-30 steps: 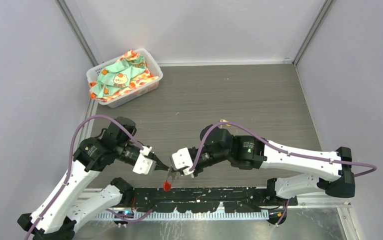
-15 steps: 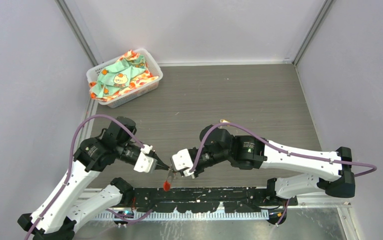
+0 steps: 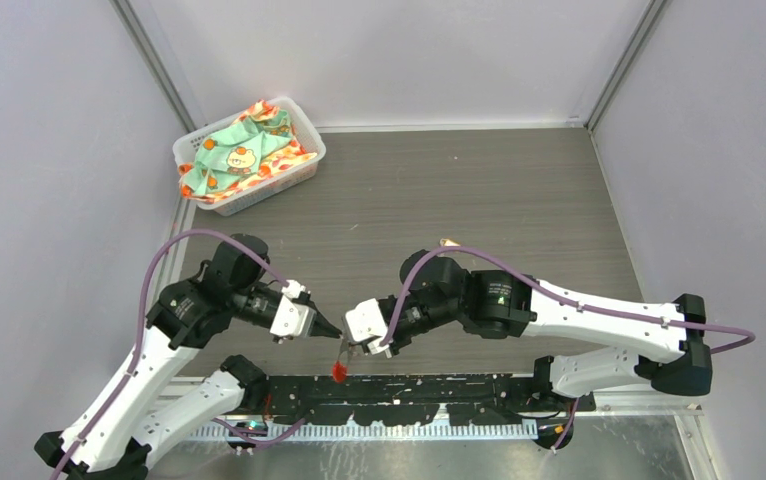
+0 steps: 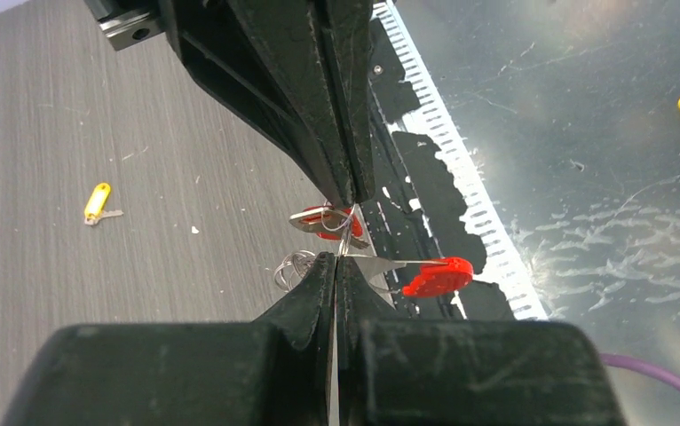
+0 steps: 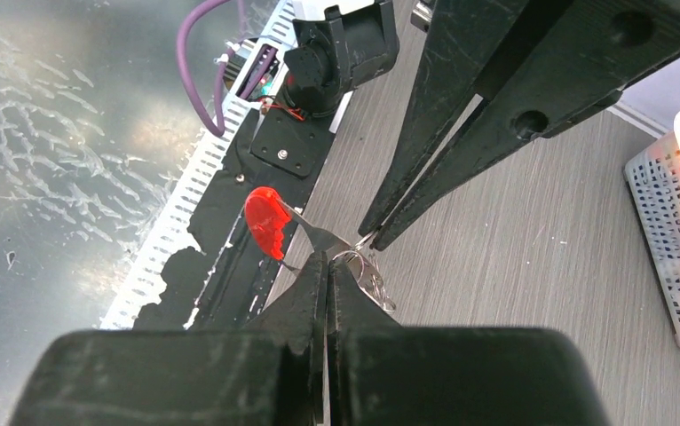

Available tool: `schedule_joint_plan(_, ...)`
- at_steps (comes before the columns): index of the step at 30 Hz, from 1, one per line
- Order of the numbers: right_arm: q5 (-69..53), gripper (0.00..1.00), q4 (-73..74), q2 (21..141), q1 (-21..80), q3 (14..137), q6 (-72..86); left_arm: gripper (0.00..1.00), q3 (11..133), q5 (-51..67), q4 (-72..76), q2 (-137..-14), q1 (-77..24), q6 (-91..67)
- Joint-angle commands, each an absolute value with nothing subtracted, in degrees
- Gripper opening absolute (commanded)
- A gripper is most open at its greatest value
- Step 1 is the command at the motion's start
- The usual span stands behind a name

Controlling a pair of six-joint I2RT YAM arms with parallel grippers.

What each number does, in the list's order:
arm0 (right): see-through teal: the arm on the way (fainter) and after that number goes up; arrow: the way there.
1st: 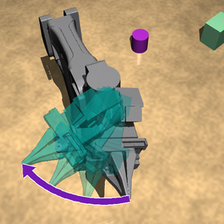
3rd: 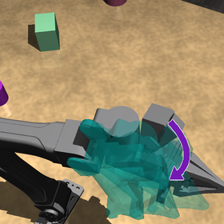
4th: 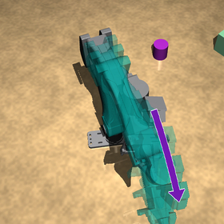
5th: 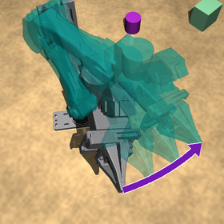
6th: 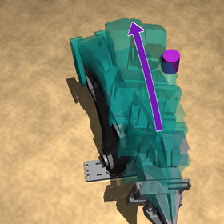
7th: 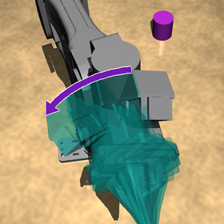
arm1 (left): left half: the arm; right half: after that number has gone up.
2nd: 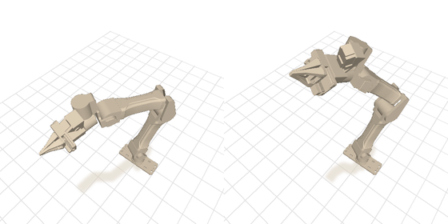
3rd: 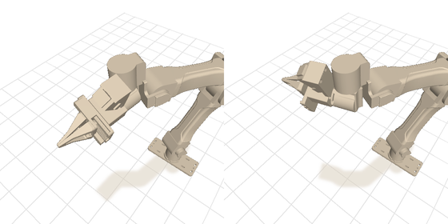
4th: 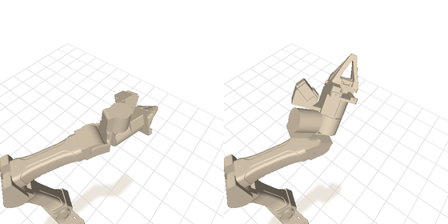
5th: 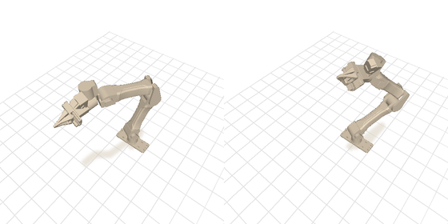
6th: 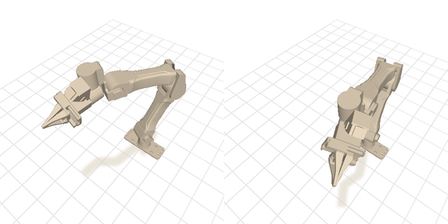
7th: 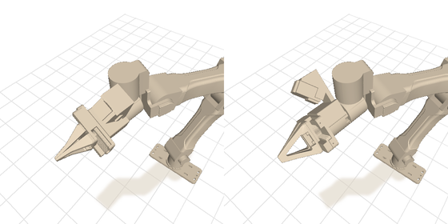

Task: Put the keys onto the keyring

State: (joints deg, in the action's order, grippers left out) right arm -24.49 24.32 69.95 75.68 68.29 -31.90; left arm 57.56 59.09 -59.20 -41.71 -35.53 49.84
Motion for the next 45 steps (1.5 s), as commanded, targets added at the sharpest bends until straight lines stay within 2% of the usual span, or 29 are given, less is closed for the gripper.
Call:
schedule_joint_plan(1, -24.33, 0.01, 27.16, 67.91, 76.14, 69.88, -32.26, 0.0, 57.64, 61.38, -50.87, -40.87, -35.48, 41.89)
schedule_joint_plan(7, -23.1, 0.01, 26.98, 66.86, 76.17, 69.47, -32.17, 0.0, 56.27, 63.16, -46.14, -40.05, -35.47, 35.34)
schedule_joint_plan(32, -22.85, 0.01, 26.18, 65.61, 76.15, 68.44, -30.35, 0.0, 58.16, 67.51, -44.94, -38.58, -35.47, 36.25)
schedule_joint_plan(38, -19.36, 0.01, 20.9, 63.64, 76.56, 64.86, -28.16, 0.0, 55.99, 66.64, -36.24, -37.02, -35.44, 26.08)
schedule_joint_plan(42, -16.87, 0.09, 17.68, 62.99, 76.9, 63.57, -26.78, 0.0, 53.26, 66.01, -25.74, -35.75, -35.43, 15.29)
schedule_joint_plan(45, -15.03, 0.2, 14.97, 61.72, 76.9, 63.14, -25.37, 0.0, 52.53, 65.71, -21.81, -35.51, -35.43, 10.97)
